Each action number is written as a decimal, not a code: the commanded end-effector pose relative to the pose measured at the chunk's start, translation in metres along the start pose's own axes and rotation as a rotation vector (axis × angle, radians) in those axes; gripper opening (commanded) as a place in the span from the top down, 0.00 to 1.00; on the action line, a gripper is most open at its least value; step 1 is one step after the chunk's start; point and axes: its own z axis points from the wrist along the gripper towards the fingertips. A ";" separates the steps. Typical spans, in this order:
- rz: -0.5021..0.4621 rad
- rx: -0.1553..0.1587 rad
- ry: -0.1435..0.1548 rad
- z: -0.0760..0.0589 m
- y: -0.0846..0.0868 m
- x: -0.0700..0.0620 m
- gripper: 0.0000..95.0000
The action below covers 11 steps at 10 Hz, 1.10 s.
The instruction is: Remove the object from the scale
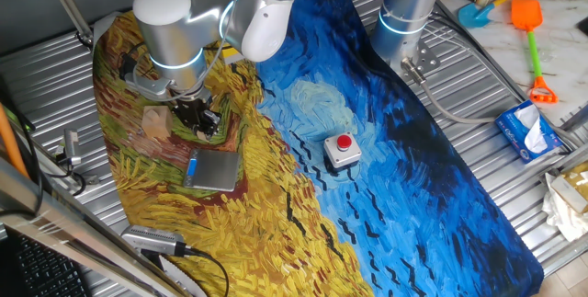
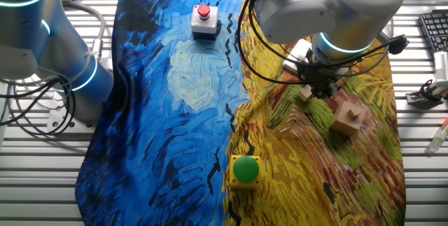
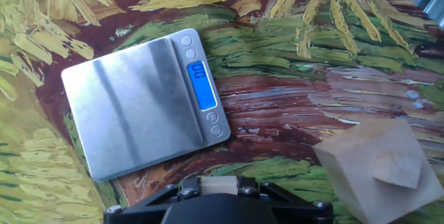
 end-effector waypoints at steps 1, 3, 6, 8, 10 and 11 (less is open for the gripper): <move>-0.049 0.004 0.046 0.010 -0.001 0.003 0.20; -0.009 0.005 0.045 0.009 -0.001 0.002 0.20; 0.003 0.006 0.045 0.008 -0.002 0.002 0.20; 0.006 0.004 0.043 0.005 -0.002 0.002 0.20; 0.008 0.000 0.040 -0.010 -0.003 0.001 0.20; 0.012 -0.009 0.037 -0.024 -0.002 -0.001 0.20</move>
